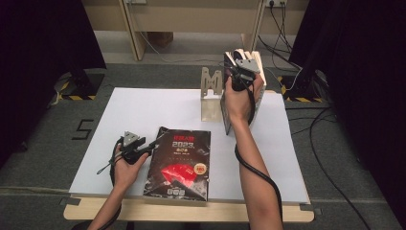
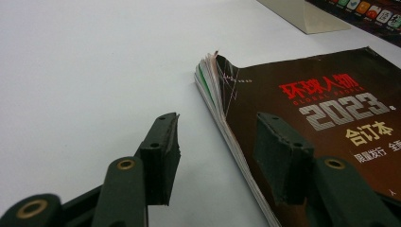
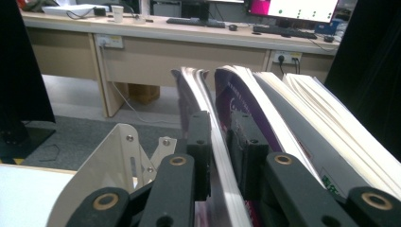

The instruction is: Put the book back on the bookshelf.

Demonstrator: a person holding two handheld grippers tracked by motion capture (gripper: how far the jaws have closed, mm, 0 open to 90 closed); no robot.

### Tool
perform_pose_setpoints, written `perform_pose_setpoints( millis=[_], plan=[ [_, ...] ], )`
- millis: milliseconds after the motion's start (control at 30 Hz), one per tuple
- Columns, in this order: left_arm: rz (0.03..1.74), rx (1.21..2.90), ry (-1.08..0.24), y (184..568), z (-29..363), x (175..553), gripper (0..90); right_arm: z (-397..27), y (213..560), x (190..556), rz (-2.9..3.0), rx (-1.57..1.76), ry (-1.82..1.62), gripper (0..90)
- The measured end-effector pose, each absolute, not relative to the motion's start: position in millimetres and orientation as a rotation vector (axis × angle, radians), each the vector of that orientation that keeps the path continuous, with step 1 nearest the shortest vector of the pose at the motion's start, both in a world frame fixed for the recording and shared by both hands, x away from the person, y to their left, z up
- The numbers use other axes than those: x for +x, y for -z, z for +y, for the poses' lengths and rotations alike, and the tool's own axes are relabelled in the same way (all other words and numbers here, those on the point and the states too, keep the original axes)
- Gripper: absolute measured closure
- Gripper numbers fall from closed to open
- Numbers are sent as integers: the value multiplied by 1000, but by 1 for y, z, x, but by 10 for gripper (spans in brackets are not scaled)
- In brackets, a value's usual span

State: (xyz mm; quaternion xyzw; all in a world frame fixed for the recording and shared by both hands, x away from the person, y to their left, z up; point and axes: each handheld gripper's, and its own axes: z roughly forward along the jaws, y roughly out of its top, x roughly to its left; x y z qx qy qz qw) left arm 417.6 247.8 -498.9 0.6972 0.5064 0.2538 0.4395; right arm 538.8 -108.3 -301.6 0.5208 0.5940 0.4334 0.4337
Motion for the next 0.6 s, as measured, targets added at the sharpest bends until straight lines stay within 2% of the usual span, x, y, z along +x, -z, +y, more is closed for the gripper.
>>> perform_pose_setpoints(
  millis=[600],
  plan=[
    [1262, 1732, -632, 499, 247, 418, 501, -131, 304, 494, 1466, 1283, -1145, 745]
  ],
)
